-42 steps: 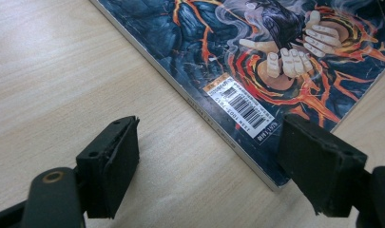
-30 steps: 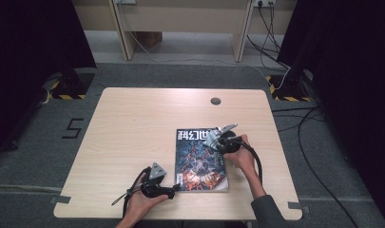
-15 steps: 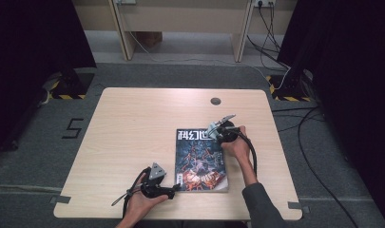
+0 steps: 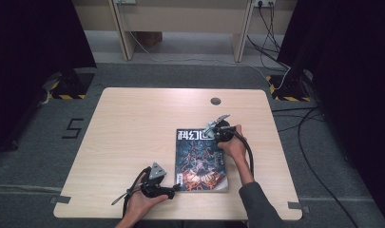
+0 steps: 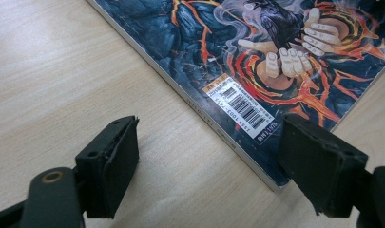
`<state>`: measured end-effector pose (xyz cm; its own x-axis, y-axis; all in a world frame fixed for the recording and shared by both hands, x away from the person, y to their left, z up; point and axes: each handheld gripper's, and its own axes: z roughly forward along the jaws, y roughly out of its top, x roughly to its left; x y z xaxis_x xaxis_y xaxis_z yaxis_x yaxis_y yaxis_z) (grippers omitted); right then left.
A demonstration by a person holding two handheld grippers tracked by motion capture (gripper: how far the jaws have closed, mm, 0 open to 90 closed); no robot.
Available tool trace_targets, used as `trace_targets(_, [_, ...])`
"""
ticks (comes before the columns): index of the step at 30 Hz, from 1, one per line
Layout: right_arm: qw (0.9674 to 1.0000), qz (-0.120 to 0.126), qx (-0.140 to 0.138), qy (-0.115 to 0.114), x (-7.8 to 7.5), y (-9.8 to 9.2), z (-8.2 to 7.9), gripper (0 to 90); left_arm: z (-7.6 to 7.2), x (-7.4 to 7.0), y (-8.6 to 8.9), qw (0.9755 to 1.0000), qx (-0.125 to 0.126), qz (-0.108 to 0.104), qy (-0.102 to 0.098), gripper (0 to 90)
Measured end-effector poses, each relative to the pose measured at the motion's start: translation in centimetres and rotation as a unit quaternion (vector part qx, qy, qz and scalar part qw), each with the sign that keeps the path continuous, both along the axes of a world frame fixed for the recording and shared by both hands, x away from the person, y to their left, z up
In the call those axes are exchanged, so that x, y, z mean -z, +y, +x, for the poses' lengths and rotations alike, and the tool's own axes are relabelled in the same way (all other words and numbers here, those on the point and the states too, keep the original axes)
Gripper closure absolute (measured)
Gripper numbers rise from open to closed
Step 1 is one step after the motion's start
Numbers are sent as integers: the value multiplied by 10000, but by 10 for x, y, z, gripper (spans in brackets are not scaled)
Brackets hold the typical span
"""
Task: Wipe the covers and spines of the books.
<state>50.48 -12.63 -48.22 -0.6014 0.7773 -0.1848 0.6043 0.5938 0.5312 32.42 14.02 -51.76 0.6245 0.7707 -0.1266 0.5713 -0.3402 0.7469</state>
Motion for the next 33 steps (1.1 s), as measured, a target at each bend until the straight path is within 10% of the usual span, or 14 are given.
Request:
trace_targets(6, [9990,91,-429,49,0,17,-7,763,0,0,0,10000,-6,0,-2,207])
trace_targets(14, [9997,22,212,-156,2,3,12,759,0,0,0,10000,8,-3,-2,207])
trace_targets(33, [9997,-24,86,-224,3,31,13,765,0,0,0,10000,7,3,-12,203])
